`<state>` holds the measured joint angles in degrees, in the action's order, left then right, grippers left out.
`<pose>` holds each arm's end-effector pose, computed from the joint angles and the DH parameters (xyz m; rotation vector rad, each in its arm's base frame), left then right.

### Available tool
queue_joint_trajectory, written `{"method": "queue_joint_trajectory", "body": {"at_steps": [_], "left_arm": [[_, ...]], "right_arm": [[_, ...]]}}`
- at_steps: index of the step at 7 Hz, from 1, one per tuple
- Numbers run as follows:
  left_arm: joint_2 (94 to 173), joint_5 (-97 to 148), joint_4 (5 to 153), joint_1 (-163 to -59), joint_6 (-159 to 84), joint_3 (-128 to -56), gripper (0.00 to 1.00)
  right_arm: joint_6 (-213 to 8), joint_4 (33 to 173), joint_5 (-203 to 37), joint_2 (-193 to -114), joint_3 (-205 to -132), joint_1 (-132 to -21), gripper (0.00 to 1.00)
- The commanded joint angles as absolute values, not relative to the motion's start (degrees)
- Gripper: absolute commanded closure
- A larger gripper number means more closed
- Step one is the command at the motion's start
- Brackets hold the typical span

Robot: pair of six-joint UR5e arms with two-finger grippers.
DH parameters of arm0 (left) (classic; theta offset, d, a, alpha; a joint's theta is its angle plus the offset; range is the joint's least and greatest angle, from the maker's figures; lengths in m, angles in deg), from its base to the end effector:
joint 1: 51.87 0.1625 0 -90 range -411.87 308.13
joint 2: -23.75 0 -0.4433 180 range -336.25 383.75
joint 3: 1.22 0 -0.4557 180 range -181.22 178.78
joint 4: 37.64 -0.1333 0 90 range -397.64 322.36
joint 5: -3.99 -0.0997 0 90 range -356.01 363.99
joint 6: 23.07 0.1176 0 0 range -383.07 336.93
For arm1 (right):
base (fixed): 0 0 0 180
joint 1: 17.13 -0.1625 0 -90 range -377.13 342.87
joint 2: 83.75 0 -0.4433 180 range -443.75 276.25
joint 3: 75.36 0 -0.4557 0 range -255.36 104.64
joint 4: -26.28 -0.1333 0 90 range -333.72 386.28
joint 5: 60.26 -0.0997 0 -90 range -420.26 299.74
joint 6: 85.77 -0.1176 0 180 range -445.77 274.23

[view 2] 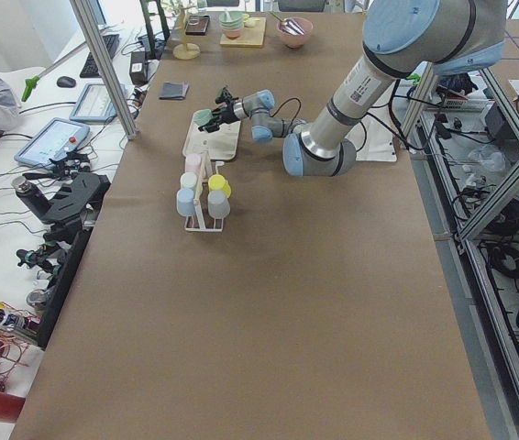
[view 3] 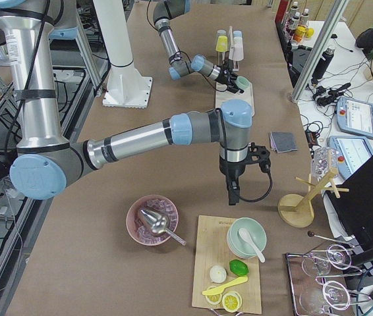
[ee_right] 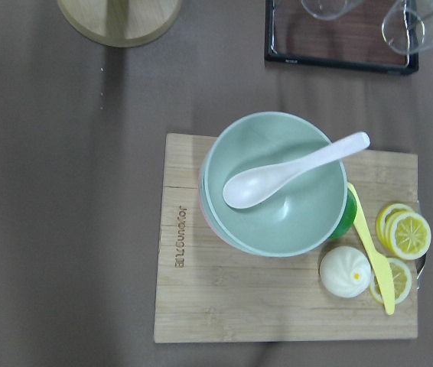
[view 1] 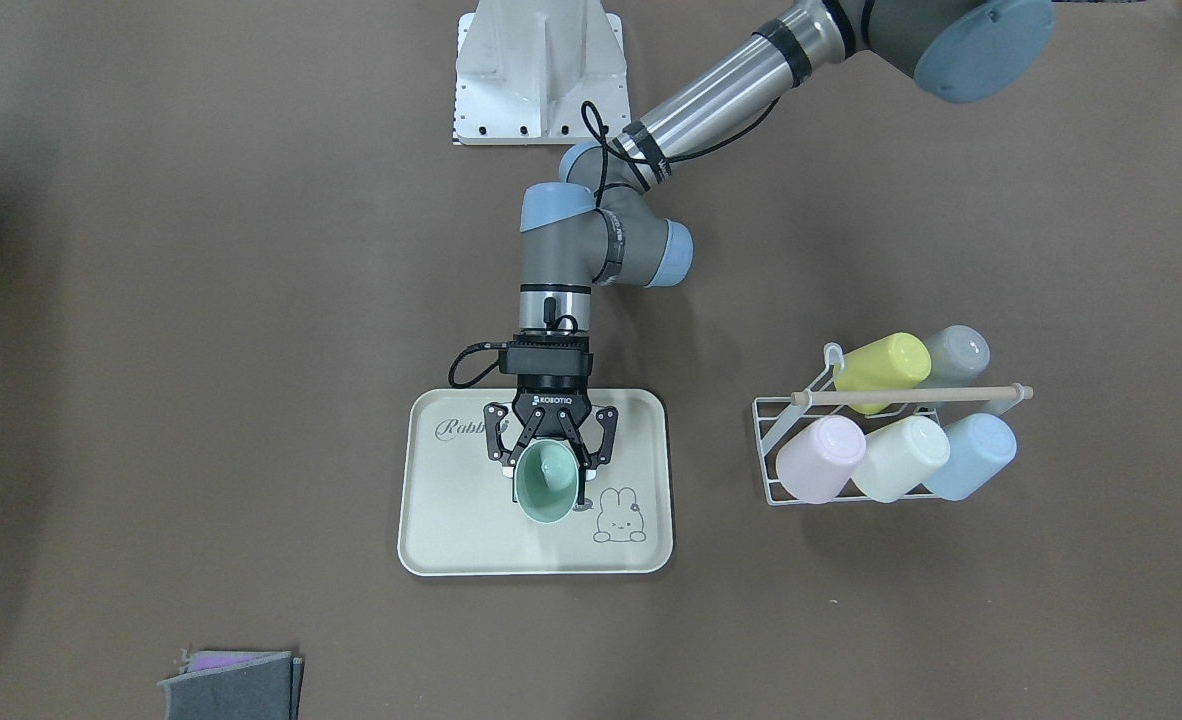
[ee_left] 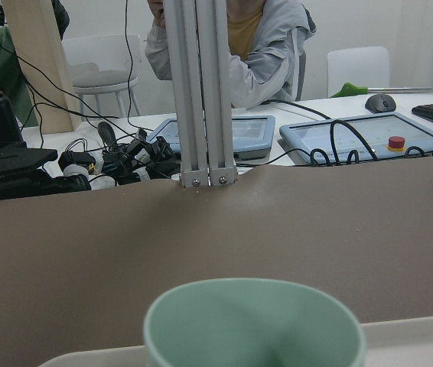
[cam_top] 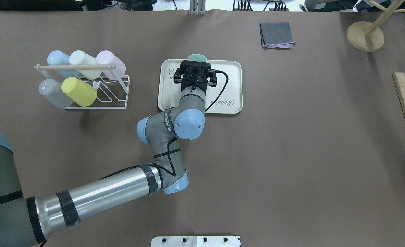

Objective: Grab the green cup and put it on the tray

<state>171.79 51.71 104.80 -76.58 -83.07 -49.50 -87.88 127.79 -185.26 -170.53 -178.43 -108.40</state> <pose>0.7566 -0.5820 0.2077 1.0949 0.7157 -0.3631 0.0785 -0.5681 0.5650 0.0763 -0.6111 0.0316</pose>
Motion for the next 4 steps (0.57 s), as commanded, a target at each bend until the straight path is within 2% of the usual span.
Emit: {"method": "queue_joint_trajectory", "body": {"at_steps": [1,4], "left_arm": [[173.6,49.4,105.5,-75.6,-86.9,-45.4,0.88],[173.6,46.0,105.4,-74.0,-91.5,-44.1,0.88]], "right_arm": [[-88.3,127.5,-191.7,-172.3,-175.6,-112.1,0.0],[-88.2,127.4,-191.7,-172.3,-175.6,-112.1,0.0]]}}
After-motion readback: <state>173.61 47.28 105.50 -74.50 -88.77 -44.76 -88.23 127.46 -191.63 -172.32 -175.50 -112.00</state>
